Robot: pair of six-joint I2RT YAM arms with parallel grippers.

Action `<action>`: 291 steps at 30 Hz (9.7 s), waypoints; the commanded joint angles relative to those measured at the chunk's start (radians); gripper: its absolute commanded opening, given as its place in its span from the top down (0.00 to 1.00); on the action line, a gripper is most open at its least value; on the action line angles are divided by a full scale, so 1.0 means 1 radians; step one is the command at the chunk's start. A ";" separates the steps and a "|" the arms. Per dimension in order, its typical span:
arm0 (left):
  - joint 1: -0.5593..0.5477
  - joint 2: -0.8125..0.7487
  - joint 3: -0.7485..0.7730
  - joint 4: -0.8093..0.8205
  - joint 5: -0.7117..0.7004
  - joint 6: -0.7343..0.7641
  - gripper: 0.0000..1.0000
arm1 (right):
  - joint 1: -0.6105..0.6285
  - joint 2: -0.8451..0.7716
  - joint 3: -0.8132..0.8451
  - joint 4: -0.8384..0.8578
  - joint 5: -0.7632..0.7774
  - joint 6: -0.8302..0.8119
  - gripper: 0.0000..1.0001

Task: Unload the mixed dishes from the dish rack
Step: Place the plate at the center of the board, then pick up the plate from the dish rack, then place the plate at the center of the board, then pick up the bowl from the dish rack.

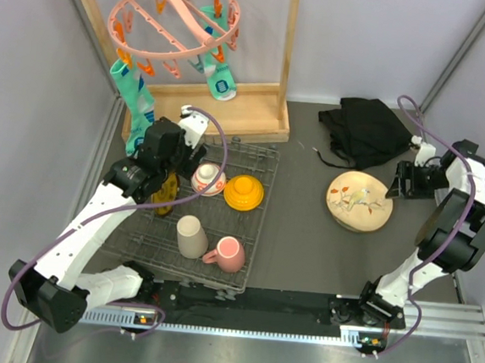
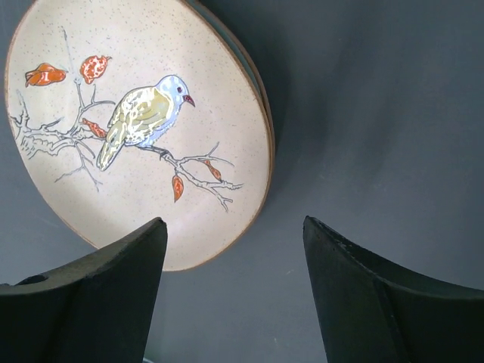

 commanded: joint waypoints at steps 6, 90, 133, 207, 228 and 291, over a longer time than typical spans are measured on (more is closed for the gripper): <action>0.005 0.067 0.009 -0.047 -0.282 0.032 0.14 | 0.005 -0.222 0.074 0.046 0.019 0.022 0.24; 0.315 0.162 0.261 -0.243 0.166 -0.076 1.00 | 0.071 -0.325 0.054 -0.066 -0.127 -0.014 0.23; -0.001 0.156 0.275 0.171 0.925 -0.184 1.00 | 0.959 -0.203 0.515 0.081 -0.375 0.289 0.09; -0.011 0.018 0.028 0.079 0.650 -0.017 0.01 | 0.070 0.224 0.173 -0.307 -0.415 -0.178 1.00; -0.011 0.027 0.014 0.071 0.661 0.000 0.01 | 0.022 0.337 0.183 -0.291 -0.380 -0.214 0.96; -0.011 0.254 0.077 0.031 0.072 0.044 0.02 | 0.176 -0.154 0.166 -0.034 -0.065 0.033 0.28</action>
